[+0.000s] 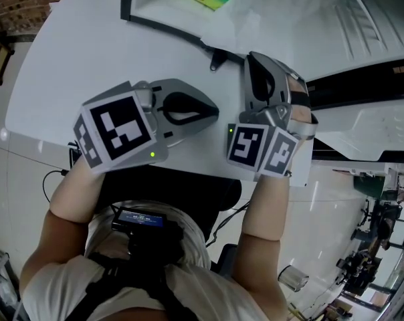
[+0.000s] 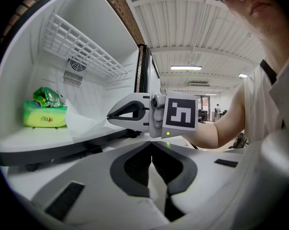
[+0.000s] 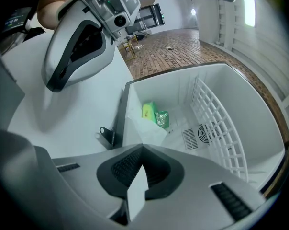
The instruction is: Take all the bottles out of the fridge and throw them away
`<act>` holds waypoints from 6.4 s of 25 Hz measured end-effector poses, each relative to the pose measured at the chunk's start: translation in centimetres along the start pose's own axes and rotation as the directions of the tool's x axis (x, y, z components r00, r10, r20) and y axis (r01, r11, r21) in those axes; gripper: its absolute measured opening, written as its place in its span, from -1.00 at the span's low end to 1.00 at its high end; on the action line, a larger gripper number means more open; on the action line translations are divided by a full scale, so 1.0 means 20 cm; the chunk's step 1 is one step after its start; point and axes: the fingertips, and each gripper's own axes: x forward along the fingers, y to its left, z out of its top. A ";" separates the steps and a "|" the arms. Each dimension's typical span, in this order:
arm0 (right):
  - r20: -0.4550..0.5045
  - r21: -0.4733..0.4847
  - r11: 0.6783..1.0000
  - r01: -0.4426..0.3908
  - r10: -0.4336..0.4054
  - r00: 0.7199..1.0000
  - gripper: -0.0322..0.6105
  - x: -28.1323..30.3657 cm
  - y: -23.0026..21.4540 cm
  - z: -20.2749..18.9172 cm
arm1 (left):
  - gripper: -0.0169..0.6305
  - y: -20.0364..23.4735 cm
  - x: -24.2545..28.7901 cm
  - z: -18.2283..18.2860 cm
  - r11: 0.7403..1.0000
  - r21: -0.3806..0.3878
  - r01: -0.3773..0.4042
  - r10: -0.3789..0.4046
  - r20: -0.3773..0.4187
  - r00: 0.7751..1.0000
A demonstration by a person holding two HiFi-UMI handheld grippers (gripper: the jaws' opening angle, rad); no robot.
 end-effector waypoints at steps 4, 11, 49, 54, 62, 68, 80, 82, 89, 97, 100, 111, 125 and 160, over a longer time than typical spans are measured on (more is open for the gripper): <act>0.004 0.002 1.000 0.005 -0.005 1.000 -0.89 -0.01 0.00 0.00 | -0.95 0.00 0.00 0.00 1.000 -0.002 0.000 0.000 0.000 1.000; 0.012 0.022 1.000 0.020 -0.020 1.000 -0.89 -0.04 -0.02 0.00 | -0.95 0.00 0.00 0.00 1.000 -0.002 0.001 -0.001 0.001 1.000; 0.214 0.780 0.626 -0.005 -0.258 0.942 -0.89 -0.94 -0.15 -0.45 | -0.95 -0.34 0.40 0.11 0.985 0.113 0.130 -0.131 0.006 0.991; 0.131 0.795 0.603 0.069 -0.281 0.951 -0.89 -1.08 -0.15 -0.62 | -0.95 -0.45 0.53 0.14 0.973 0.124 0.193 -0.195 0.000 0.981; 0.017 0.800 0.578 0.162 -0.291 0.957 -0.89 -1.32 -0.09 -0.88 | -0.95 -0.65 0.77 0.17 0.943 0.162 0.291 -0.293 -0.010 0.956; -0.061 0.803 0.548 0.233 -0.313 0.948 -0.89 -1.52 -0.04 -1.06 | -0.95 -0.86 0.98 0.16 0.915 0.150 0.373 -0.378 -0.001 0.926; -0.206 0.804 0.478 0.353 -0.333 0.920 -0.89 -1.89 0.09 -1.37 | -0.95 -1.22 1.27 0.17 0.829 0.155 0.537 -0.544 0.004 0.839; -0.227 0.795 0.483 0.367 -0.325 0.918 -0.89 -1.94 0.11 -1.40 | -0.95 -1.28 1.31 0.16 0.814 0.154 0.559 -0.566 -0.004 0.825; -0.299 0.775 0.479 0.413 -0.297 0.907 -0.89 -2.09 0.20 -1.49 | -0.95 -1.39 1.42 0.08 0.774 0.123 0.621 -0.624 -0.023 0.781; -0.333 0.802 0.444 0.399 -0.223 0.916 -0.89 -2.13 0.42 -1.59 | -0.95 -1.52 1.56 -0.08 0.741 0.102 0.664 -0.660 -0.068 0.748; -0.345 0.826 0.427 0.369 -0.137 0.929 -0.89 -2.06 0.59 -1.63 | -0.95 -1.51 1.61 -0.17 0.739 0.057 0.671 -0.667 -0.075 0.741; -0.295 0.878 0.403 0.257 0.032 0.955 -0.89 -1.82 1.18 -1.71 | -0.95 -1.48 1.67 -0.44 0.747 -0.017 0.664 -0.659 -0.143 0.738; -0.227 0.952 0.267 0.149 0.294 0.929 -0.89 -1.61 1.94 -1.81 | -0.95 -1.46 1.76 -0.63 0.753 -0.062 0.655 -0.653 -0.196 0.732; 0.185 0.982 -0.130 -0.133 0.756 0.627 -0.89 -1.35 3.31 -1.47 | -0.95 -1.43 1.79 -0.83 0.772 -0.074 0.631 -0.623 -0.285 0.728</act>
